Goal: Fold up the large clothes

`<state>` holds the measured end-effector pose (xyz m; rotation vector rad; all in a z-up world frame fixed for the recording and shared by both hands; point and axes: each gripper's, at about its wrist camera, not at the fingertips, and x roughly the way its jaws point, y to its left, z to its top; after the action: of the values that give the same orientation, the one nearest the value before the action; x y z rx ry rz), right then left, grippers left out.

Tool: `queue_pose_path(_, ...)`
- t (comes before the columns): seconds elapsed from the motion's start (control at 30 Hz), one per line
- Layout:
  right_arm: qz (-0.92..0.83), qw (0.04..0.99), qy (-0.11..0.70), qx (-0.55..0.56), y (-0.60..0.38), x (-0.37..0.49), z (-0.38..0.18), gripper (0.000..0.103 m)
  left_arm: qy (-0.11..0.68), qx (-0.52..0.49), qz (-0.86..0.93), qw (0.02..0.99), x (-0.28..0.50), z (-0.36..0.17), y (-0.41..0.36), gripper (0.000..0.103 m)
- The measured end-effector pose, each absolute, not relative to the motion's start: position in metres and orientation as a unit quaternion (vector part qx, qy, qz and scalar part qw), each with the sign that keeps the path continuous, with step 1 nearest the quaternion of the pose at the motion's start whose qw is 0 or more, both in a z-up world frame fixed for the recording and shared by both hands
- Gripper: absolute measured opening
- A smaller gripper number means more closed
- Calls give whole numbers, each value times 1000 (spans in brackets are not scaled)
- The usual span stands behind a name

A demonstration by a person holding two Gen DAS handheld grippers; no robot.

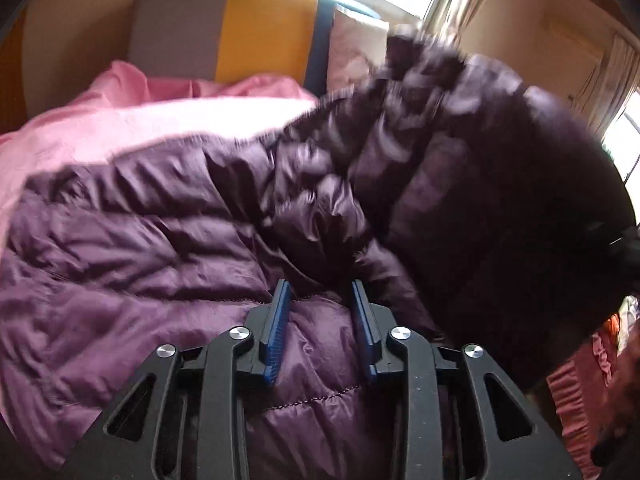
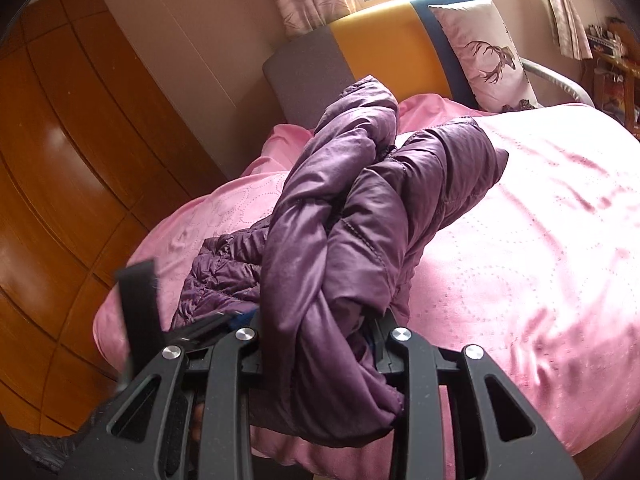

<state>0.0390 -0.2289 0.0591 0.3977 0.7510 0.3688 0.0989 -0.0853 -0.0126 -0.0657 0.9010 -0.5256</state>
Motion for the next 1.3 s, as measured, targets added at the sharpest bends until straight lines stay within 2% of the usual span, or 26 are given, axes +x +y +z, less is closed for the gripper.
queue_pose_path(0.13,217,883,361,207,-227,40,57,28,447,-25,-243,860,111,-35,-92,30)
queue_pose_path(0.2,239,884,361,176,-207,41,62,28,451,-22,-238,860,114,-43,-96,30)
queue_pose_path(0.4,270,881,358,152,-184,49,72,27,450,-90,-259,850,113,-38,-66,30)
queue_pose_path(0.5,260,885,357,150,-187,52,77,27,435,-120,-267,851,100,-20,-39,30)
queue_pose_path(0.57,254,885,362,146,-183,47,76,27,412,-140,-266,860,88,-2,-5,34)
queue_pose_path(0.67,248,888,366,126,-169,46,81,27,386,-167,-236,876,78,12,52,35)
queue_pose_path(0.93,273,883,382,-6,-66,40,74,27,342,-267,-193,880,65,20,168,35)
queue_pose_path(1.07,286,869,398,-69,-19,40,49,27,323,-307,-224,867,68,27,184,35)
queue_pose_path(1.13,284,869,391,-106,-3,33,39,27,322,-318,-238,859,71,27,185,44)
queue_pose_path(1.17,284,869,383,-129,5,27,35,27,324,-320,-242,857,76,27,180,54)
queue_pose_path(1.3,280,870,352,-201,23,7,23,27,342,-303,-264,849,92,35,155,60)
